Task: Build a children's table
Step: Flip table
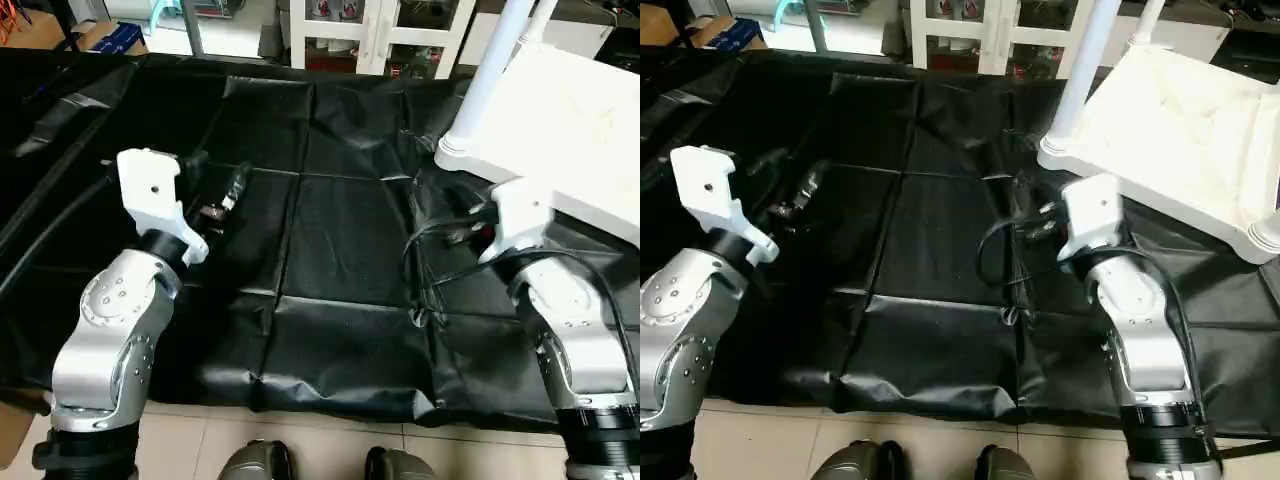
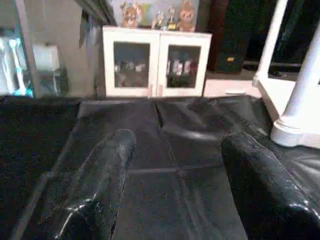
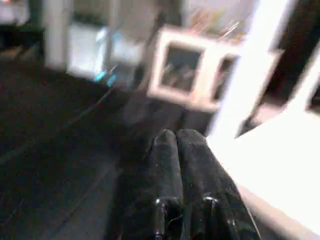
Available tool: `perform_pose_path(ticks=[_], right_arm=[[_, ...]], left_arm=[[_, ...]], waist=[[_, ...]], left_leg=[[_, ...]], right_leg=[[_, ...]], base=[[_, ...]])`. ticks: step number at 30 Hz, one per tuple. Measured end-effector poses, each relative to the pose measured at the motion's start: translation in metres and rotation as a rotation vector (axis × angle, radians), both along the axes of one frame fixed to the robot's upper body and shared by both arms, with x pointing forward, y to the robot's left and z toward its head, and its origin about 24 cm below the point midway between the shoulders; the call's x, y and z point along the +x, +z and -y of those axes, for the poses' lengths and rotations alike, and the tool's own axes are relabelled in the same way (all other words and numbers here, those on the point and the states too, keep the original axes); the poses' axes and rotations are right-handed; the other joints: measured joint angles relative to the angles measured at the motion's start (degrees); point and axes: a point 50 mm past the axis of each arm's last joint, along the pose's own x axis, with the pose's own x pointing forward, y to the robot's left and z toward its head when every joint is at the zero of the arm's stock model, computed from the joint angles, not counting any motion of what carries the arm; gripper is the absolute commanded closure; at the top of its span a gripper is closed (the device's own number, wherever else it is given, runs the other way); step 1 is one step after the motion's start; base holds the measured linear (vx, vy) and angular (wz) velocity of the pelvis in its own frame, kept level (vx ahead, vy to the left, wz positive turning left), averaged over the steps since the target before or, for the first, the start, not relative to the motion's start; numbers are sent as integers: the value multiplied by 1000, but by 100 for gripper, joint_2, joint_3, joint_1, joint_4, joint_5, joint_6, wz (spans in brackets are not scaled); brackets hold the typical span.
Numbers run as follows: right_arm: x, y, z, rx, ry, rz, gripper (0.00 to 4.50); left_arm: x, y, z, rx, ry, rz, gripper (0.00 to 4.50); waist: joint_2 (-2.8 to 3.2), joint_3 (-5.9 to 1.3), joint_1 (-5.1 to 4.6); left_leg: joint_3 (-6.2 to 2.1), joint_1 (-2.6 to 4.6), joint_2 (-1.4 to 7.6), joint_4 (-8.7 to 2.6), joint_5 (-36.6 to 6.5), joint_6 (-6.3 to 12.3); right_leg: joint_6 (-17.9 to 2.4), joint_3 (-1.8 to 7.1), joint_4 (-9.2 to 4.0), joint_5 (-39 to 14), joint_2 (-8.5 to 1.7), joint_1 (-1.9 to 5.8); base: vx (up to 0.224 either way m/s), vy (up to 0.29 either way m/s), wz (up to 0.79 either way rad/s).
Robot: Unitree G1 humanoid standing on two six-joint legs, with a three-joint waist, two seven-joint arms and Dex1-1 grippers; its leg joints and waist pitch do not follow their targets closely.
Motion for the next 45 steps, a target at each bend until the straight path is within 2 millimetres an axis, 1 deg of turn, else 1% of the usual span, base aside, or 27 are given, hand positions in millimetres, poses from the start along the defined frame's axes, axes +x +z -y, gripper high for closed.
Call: perform_pose_path(ticks=[2,4,6,8,10,12,13,14,15,16,17,18,20,21,25,26,28,29,30,31,32,34,35,38,40,42,45], right_arm=[[-3,4,10,16,-64,20,444],[-9,-3,18,35,-101,-8,444],[-34,-19,21,53,-122,-58,444],[-45,-26,21,76,-135,-97,444],[-49,-15,23,85,-160,-51,444],[-51,6,29,86,-219,43,444],[-53,14,34,77,-255,83,428],[-55,23,45,57,-322,126,409],[-58,27,54,45,-373,145,406],[-62,29,65,30,-429,150,406],[-67,30,76,18,-484,154,385],[-69,30,82,14,-513,154,385],[-72,30,94,18,-537,143,374],[-74,30,104,18,-549,128,354],[-82,35,148,5,-581,68,324],[-83,36,158,11,-595,56,301],[-82,38,167,17,-594,46,294],[-79,39,173,18,-578,26,288],[-77,40,178,18,-572,11,274],[-75,40,183,17,-568,-4,274],[-72,42,192,22,-560,-22,252],[-68,47,207,29,-556,-36,252],[-69,52,217,32,-567,-40,233],[-67,59,223,32,-538,-20,212],[-57,57,225,49,-484,-37,209],[-45,58,227,60,-423,-60,174],[-33,65,227,46,-357,-77,154]], left_arm=[[-1,-15,-2,-54,23,-58,136],[0,-29,-4,-96,59,-103,136],[-4,-42,-6,-136,124,-131,136],[-5,-46,-8,-128,159,-133,136],[-3,-40,-5,-120,152,-98,136],[-1,-33,2,-127,132,-64,136],[0,-32,6,-128,117,-58,136],[0,-32,11,-127,92,-53,136],[0,-31,12,-125,83,-50,136],[0,-31,14,-122,71,-45,136],[0,-31,15,-117,60,-40,136],[0,-30,16,-114,57,-37,136],[0,-29,19,-118,18,-30,136],[0,-27,22,-120,-14,-25,136],[-7,-15,41,-148,-221,4,136],[-9,-9,45,-150,-268,24,136],[-10,-5,50,-154,-310,36,136],[-11,-4,53,-153,-328,36,136],[-11,-4,55,-152,-341,36,136],[-11,-4,56,-155,-348,34,136],[-11,-4,56,-155,-350,35,136],[-11,-4,55,-147,-350,35,136],[-11,-4,55,-140,-351,33,136],[-11,-5,53,-124,-344,30,136],[-10,-4,52,-119,-343,28,136],[-10,-3,52,-113,-344,27,136],[-9,-3,50,-97,-342,21,136]], waist=[[-2,-4,-2],[-3,-5,4],[-1,-6,33],[2,-5,1],[6,-5,-21],[6,-5,-23],[33,1,-26],[64,14,-19],[85,22,-21],[93,26,-15],[96,27,-22],[96,27,-34],[97,26,-54],[99,26,-56],[132,19,-68],[144,12,-81],[173,1,-124],[194,-1,-170],[207,0,-191],[215,1,-207],[217,1,-221],[219,3,-232],[220,5,-228],[211,10,-232],[216,12,-260],[223,22,-289],[226,55,-293]], left_leg=[[1,7,1,0,-1,1],[2,7,2,0,-1,1],[2,-2,14,-9,-1,0],[4,-6,18,-9,3,0],[6,0,17,-9,8,1],[6,11,17,-9,9,-2],[6,26,18,-10,10,-7],[6,48,14,-14,9,-8],[8,65,11,-19,8,-9],[9,81,9,-24,8,-9],[14,91,8,-31,8,-10],[14,92,8,-38,8,-10],[14,82,8,-39,13,-18],[13,82,9,-39,14,-19],[14,84,10,-43,14,-19],[14,85,11,-49,14,-19],[14,86,11,-56,14,-19],[14,85,12,-57,14,-18],[14,83,11,-58,15,-17],[14,83,11,-58,15,-16],[14,82,12,-58,15,-15],[14,81,13,-57,16,-14],[15,81,13,-57,16,-14],[15,81,18,-57,16,-14],[16,77,16,-47,16,-13],[18,75,15,-41,15,-12],[17,73,16,-41,15,-12]], right_leg=[[0,0,-3,0,0,8],[0,-2,-3,0,0,9],[4,0,-21,-2,4,13],[15,3,-24,5,7,13],[16,6,-28,14,7,15],[18,8,-34,15,7,21],[27,5,-39,9,7,32],[68,11,-53,-16,7,54],[98,20,-54,-34,7,50],[108,27,-57,-40,7,54],[119,33,-56,-46,7,60],[127,33,-57,-44,7,62],[170,33,-58,-15,2,75],[179,32,-58,-4,0,75],[147,29,-52,22,0,70],[146,28,-51,22,0,69],[147,26,-52,22,0,65],[147,24,-52,21,0,65],[147,24,-53,21,0,62],[147,24,-53,21,0,60],[146,22,-53,21,0,59],[145,19,-52,20,-1,59],[145,16,-54,19,-1,61],[144,9,-55,19,-1,63],[137,13,-54,24,-3,57],[134,13,-57,26,-5,58],[127,10,-57,30,-5,56]], base=[[0,0,0],[0,0,0],[0,0,0],[0,0,0],[0,0,0],[0,0,0],[0,0,0],[0,0,0],[0,0,0],[0,0,0],[0,0,0],[0,0,0],[0,0,0],[0,0,0],[0,0,0],[0,0,0],[0,0,0],[0,0,0],[0,0,0],[0,0,0],[0,0,0],[0,0,0],[0,0,0],[0,0,0],[0,0,0],[0,0,0],[0,0,0]])
